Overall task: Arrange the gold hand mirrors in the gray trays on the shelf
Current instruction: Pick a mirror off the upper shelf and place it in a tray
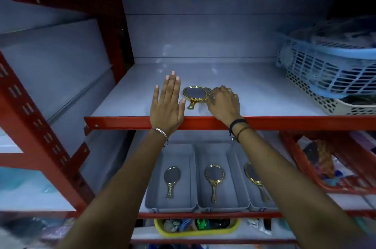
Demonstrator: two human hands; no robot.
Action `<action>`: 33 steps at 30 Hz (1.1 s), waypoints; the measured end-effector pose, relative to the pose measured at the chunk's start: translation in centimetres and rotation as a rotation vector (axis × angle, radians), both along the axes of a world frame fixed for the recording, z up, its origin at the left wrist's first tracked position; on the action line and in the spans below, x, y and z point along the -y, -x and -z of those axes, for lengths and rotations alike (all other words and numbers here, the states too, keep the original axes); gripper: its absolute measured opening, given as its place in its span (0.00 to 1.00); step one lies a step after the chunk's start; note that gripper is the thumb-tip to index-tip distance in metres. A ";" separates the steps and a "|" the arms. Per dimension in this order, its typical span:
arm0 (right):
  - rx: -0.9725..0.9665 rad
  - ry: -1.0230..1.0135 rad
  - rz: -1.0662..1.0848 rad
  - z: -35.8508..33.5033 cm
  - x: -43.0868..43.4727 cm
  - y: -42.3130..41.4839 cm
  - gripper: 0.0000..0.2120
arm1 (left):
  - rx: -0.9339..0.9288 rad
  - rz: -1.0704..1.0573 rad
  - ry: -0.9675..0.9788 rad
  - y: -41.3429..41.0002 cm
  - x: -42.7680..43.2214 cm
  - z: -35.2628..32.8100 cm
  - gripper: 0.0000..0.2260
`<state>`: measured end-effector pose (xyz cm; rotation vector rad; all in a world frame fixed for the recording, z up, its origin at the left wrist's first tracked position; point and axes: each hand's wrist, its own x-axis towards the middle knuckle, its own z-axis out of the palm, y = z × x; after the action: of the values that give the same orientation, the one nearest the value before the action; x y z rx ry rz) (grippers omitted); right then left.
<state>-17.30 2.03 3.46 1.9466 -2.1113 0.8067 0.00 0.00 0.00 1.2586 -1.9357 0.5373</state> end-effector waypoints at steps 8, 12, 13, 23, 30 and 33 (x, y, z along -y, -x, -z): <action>-0.107 -0.260 0.069 -0.6 2.5 -0.3 0.14 | 0.011 -0.046 -0.025 -0.1 0.1 -0.1 0.28; -0.025 -0.359 0.146 -1.3 3.2 -0.5 0.14 | 0.012 -0.067 -0.054 0.1 -0.1 -0.2 0.28; -0.002 -0.383 0.159 -1.4 3.4 -0.5 0.14 | 0.013 -0.070 -0.062 0.1 -0.1 -0.3 0.28; 0.373 -0.370 0.102 -2.5 3.6 -0.1 0.10 | -0.013 -0.089 -0.129 0.2 -0.4 -0.5 0.29; 0.992 -0.419 -0.046 -3.8 2.7 0.8 0.05 | -0.021 -0.095 -0.170 0.2 -0.5 -0.5 0.29; 1.235 -0.294 -0.090 -4.5 0.5 1.6 0.11 | -0.026 -0.086 -0.177 0.2 -0.6 -0.5 0.30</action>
<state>-18.92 1.55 7.99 1.8508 -2.8219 2.2593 -0.19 0.61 0.52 1.4585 -1.9477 0.3971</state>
